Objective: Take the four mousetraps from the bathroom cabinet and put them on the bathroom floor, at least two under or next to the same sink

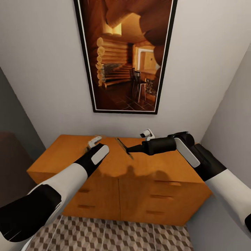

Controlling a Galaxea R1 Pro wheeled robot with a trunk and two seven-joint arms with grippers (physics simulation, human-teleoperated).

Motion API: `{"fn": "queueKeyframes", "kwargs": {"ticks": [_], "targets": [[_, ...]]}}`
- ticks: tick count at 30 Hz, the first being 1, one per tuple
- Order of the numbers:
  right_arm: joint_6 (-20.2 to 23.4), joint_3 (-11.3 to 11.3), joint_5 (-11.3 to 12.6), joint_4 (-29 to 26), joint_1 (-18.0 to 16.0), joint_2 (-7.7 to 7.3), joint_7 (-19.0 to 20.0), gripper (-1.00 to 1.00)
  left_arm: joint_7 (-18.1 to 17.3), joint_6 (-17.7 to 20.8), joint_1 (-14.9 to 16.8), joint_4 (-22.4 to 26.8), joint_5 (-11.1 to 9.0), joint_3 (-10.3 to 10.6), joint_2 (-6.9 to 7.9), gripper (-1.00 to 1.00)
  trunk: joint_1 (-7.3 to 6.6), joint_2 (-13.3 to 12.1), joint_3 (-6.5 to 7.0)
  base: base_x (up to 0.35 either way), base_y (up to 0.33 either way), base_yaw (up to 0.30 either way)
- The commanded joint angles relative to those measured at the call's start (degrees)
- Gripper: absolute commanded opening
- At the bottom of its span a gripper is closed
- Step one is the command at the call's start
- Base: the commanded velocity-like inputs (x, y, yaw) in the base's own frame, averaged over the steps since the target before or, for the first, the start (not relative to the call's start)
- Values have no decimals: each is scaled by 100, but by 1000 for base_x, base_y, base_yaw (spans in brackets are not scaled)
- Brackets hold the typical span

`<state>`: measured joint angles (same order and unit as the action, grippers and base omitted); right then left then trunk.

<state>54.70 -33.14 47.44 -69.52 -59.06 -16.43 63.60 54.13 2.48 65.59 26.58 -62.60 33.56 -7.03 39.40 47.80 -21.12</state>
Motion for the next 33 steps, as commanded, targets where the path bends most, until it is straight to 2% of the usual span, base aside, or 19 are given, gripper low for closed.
{"fn": "queueKeyframes", "kwargs": {"ticks": [1,2,5,7,10,12,13,14,16,17,19,21,23,24,26,29,31,33], "targets": [[10,0,9,0,0,0,-19,-100,13,264,1,274,12,-8,12,-100,0,-1,4,0,0,-156],[11,0,8,0,0,0,-25,-100,21,377,1,419,12,-8,18,-100,0,-1,9,0,0,-145],[7,0,4,0,0,-1,-49,-100,119,1042,5,1282,5,-15,50,-100,0,-1,20,0,0,-111],[6,0,3,0,0,-1,-54,-100,273,1503,4,1819,-1,-20,104,-100,0,-1,26,0,0,-88],[6,0,-3,-4,0,-1,-64,-100,539,1982,-1,2406,-22,-24,146,-100,0,-1,34,0,0,-61],[6,0,-5,-6,0,-1,-89,-100,702,2175,-2,2699,-109,-24,158,-100,0,-1,36,0,0,-23],[6,0,-5,-7,0,-1,-126,-100,813,2255,-2,2866,-237,-28,168,-100,0,-1,36,0,0,-13],[6,0,-6,-8,0,1,-175,-100,925,2306,-2,3009,-439,-32,198,-100,0,-1,37,0,0,-8],[6,0,-6,-10,0,5,-291,-100,1134,2363,-3,3241,-1066,-38,330,-100,0,-1,37,0,0,-4],[6,0,-6,-10,0,5,-320,-100,1173,2372,-3,3290,-1263,-39,371,-100,0,-1,37,0,0,-3],[6,0,-6,-13,0,7,-410,-100,1270,2390,-3,3429,-2133,-40,559,-100,0,-1,37,0,0,-1],[6,0,-6,-14,0,7,-462,-100,1309,2394,-7,3504,-2961,-25,835,-100,0,-1,37,0,0,0],[6,0,-6,-12,0,8,-493,-100,1325,2396,-10,3594,-3594,-10,1121,-100,0,-1,37,0,0,0],[6,0,-6,-11,0,8,-498,-100,1328,2397,-10,3618,-3713,-7,1189,-100,0,-1,37,0,0,0],[6,0,-6,-10,0,8,-508,-100,1333,2400,-13,3730,-4048,1,1449,-100,0,-1,37,0,0,0],[-15,0,-6,-9,0,3,-536,-100,1336,2405,-29,3996,-4291,8,1762,-100,0,-1,37,0,0,0],[-41,0,-6,-12,0,-5,-642,-100,1336,2406,-35,4216,-4468,9,1887,-100,0,-1,37,0,0,0],[-55,0,-6,-15,0,-8,-816,-100,1340,2406,-37,4400,-4685,16,1951,-100,0,-1,37,0,0,0]]}}
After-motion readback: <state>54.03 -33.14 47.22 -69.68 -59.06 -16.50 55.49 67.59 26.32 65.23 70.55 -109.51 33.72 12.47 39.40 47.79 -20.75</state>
